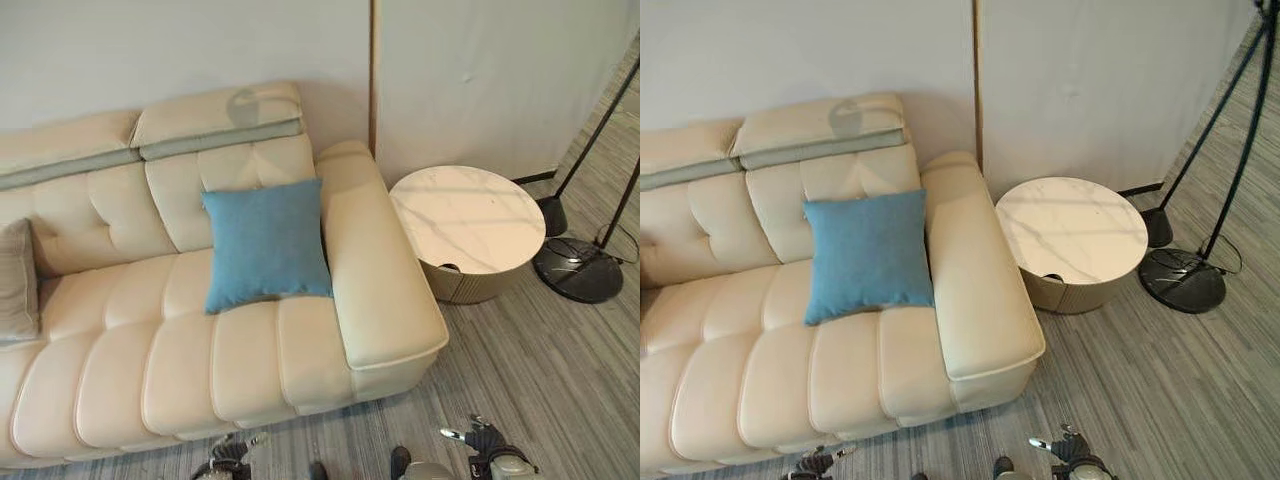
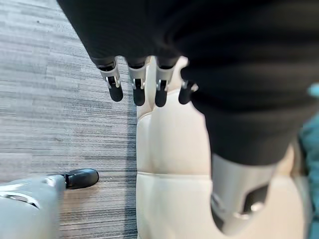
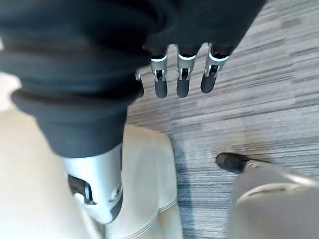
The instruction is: Pick up all the scattered cushions and arrange them neatly on the sofa.
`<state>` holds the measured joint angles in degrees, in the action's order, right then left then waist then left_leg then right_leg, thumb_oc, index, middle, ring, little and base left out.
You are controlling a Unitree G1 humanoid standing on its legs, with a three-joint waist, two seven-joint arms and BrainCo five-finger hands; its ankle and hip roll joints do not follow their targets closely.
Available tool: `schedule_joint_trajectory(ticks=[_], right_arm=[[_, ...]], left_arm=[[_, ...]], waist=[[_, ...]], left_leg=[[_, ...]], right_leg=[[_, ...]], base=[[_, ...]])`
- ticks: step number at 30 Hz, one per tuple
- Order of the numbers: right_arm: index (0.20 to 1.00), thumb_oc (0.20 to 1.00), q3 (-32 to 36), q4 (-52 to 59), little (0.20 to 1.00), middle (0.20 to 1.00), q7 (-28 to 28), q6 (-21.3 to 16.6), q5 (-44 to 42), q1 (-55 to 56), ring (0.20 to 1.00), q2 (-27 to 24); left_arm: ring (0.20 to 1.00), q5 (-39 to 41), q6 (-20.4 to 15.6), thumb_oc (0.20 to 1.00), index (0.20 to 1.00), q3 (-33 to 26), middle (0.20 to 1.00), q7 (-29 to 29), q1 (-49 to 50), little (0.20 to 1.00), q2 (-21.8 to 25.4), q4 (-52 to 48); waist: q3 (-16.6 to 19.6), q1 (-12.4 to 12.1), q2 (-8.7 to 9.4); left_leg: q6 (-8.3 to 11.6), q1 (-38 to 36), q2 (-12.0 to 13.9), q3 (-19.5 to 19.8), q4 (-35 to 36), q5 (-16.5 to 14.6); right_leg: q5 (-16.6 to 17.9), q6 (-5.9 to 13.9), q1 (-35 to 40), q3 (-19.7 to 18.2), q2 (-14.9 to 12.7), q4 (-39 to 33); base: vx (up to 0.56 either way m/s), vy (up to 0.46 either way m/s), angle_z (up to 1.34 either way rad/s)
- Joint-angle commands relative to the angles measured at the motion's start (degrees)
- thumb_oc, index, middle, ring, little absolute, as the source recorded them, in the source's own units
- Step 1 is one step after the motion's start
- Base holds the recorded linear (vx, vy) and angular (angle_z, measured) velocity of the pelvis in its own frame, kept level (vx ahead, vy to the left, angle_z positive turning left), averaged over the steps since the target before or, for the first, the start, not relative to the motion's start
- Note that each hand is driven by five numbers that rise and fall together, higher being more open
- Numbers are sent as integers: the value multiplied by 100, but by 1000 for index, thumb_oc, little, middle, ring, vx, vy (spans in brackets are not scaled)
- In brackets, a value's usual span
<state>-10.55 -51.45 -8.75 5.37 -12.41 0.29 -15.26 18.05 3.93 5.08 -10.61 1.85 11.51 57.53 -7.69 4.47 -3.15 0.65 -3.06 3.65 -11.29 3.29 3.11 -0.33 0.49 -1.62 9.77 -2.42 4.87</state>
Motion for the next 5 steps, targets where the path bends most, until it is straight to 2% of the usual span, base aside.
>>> schedule_joint_trajectory(ticks=[1, 5], right_arm=[[1000, 1000, 50, -201, 1000, 1000, -104, -121, -52, -281, 1000, 52], [1000, 1000, -6, -289, 1000, 1000, -85, -124, -23, -261, 1000, 92]], left_arm=[[1000, -327, -31, 1000, 1000, 67, 1000, -26, -94, 1000, 170, 162], [1000, -401, -11, 1000, 1000, 61, 1000, -40, -60, 1000, 167, 295]], waist=[[146, 107, 261], [185, 37, 263]], left_leg=[[228, -207, -115, -66, 171, -417], [209, -310, -114, -92, 171, -465]], right_leg=[[-327, 219, 474, -47, 271, -987], [-300, 261, 554, -46, 246, -987]], base=[[1, 55, 11], [-7, 75, 11]])
